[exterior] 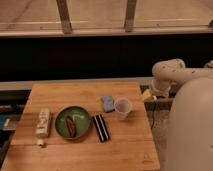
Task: Pick up the ceramic cup
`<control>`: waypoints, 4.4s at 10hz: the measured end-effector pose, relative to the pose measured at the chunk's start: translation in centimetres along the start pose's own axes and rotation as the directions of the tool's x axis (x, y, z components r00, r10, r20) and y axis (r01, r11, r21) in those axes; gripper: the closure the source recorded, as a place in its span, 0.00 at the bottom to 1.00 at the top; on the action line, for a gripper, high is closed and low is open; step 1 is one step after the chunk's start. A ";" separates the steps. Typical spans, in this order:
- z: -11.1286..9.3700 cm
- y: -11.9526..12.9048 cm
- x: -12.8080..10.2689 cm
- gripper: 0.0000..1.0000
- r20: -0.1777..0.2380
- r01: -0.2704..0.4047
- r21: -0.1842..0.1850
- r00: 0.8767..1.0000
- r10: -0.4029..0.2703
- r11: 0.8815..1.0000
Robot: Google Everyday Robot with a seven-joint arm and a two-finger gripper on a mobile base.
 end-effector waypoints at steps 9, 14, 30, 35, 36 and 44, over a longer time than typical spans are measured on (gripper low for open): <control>0.1 0.0 0.0 0.20 -0.001 0.000 0.000 1.000 0.000 1.000; 0.1 0.0 0.0 0.20 -0.001 0.000 0.000 1.000 0.000 1.000; -3.4 9.2 1.9 0.20 -0.033 0.273 0.043 0.962 -0.271 0.961; -0.2 11.6 1.6 0.20 -0.092 0.328 0.014 0.941 -0.326 0.945; 0.7 12.0 1.6 0.20 -0.108 0.335 0.003 0.937 -0.333 0.942; 4.6 14.5 2.5 0.81 -0.194 0.394 -0.031 0.899 -0.392 0.919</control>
